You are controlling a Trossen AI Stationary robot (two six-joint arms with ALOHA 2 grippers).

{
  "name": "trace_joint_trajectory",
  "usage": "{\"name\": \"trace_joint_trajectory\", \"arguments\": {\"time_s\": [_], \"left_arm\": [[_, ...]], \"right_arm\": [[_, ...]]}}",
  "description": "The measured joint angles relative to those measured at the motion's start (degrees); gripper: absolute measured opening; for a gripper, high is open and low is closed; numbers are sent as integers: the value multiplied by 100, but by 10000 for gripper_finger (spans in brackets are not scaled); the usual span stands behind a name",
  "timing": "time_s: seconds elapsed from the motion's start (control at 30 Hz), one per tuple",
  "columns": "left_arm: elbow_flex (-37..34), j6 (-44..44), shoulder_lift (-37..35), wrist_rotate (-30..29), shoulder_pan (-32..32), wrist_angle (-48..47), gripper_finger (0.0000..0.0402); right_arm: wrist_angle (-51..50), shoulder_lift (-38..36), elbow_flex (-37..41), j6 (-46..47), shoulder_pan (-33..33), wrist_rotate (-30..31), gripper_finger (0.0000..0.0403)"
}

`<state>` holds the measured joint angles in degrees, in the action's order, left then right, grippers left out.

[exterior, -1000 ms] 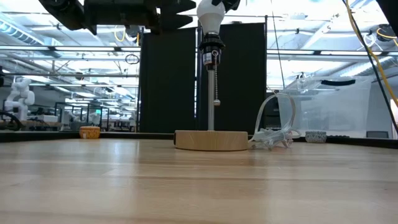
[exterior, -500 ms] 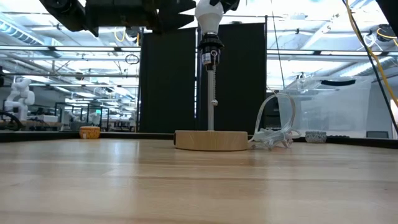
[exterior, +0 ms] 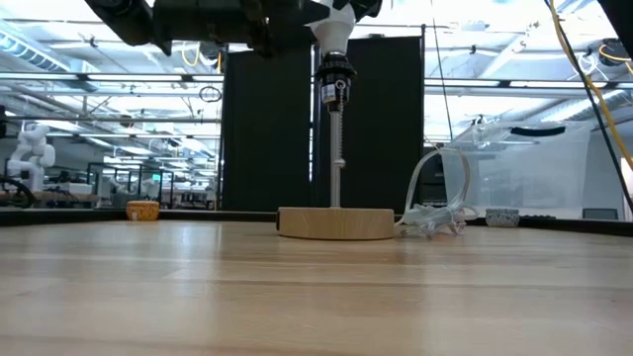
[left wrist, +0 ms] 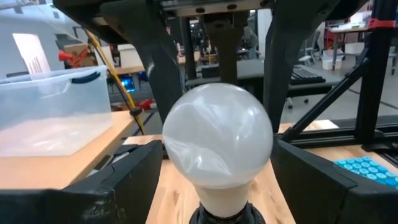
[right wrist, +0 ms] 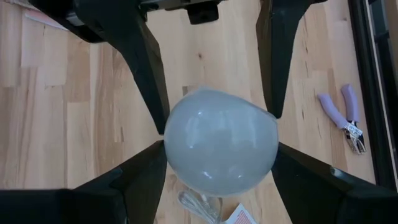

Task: Screw lightbulb
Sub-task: Insert the light bulb on the brown lamp

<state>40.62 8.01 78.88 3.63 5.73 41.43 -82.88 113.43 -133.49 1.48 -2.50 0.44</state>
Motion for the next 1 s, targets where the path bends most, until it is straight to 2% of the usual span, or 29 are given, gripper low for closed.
{"name": "trace_joint_trajectory", "arguments": {"time_s": [0.43, 1.0], "left_arm": [[11, -111, -7, -190, 98, -109, 300], [11, -170, -7, -151, 289, -146, 300]], "right_arm": [[-65, 0, 0, 155, 2, 23, 267], [-115, -2, -2, 1122, 13, 57, 267]]}}
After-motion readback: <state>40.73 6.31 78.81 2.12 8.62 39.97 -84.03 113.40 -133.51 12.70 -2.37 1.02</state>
